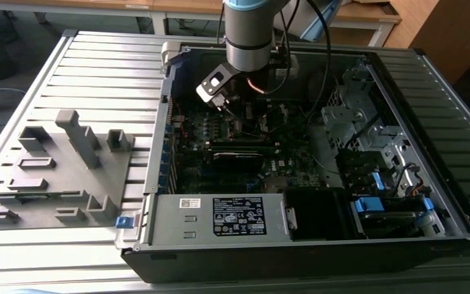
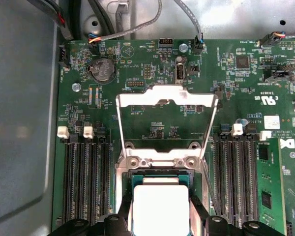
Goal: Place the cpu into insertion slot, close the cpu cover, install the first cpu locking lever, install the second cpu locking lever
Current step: 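Place the cpu into insertion slot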
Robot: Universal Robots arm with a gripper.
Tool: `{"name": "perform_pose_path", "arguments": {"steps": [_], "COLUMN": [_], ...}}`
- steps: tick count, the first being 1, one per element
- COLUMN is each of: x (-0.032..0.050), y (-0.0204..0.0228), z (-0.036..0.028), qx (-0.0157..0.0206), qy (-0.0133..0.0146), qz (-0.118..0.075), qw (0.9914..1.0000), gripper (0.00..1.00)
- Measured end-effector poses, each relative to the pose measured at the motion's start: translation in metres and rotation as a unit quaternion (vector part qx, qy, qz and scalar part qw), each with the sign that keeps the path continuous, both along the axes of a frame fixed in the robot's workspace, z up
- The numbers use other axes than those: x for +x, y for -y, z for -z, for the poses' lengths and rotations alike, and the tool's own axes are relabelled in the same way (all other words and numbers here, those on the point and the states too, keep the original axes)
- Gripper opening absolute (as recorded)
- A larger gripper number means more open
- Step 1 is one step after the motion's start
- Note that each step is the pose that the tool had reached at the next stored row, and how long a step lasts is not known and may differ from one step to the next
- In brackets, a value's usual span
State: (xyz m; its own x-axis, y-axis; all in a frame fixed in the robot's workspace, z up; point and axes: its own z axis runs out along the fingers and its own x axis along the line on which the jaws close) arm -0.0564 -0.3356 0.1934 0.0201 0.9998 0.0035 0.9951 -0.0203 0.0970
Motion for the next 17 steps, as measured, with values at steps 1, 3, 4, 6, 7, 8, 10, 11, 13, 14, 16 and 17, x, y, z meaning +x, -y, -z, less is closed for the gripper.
{"name": "perform_pose_path", "arguments": {"steps": [1,3,4,6,7,8,10,11,13,14,16,17], "x": [0.0000,0.0000,0.0000,0.0000,-0.0001,-0.0001,-0.0001,0.0000,0.0003,0.0008,0.0011,0.0011], "y": [0.0003,0.0009,0.0009,0.0010,0.0010,0.0010,0.0010,0.0010,0.0010,0.0010,0.0010,0.0010], "z": [0.0000,-0.0001,-0.0001,-0.0001,-0.0002,-0.0005,-0.0010,-0.0010,-0.0010,-0.0011,-0.0011,-0.0011], "qx": [0.0000,-0.0001,-0.0001,-0.0001,-0.0002,-0.0002,-0.0001,0.0000,-0.0001,-0.0001,-0.0001,-0.0001], "qy": [0.0000,-0.0001,-0.0001,-0.0001,-0.0001,-0.0001,-0.0001,0.0000,-0.0001,-0.0001,-0.0001,-0.0001], "qz": [0.000,0.000,0.000,0.000,0.000,0.000,0.000,0.000,0.000,0.000,0.000,0.000], "qw": [1.00000,1.00000,1.00000,1.00000,1.00000,1.00000,1.00000,1.00000,1.00000,1.00000,1.00000,1.00000], "gripper": [0.54,0.54,0.54,0.54,0.54,0.54,0.54,0.54,0.54,0.54,0.54,0.54]}}
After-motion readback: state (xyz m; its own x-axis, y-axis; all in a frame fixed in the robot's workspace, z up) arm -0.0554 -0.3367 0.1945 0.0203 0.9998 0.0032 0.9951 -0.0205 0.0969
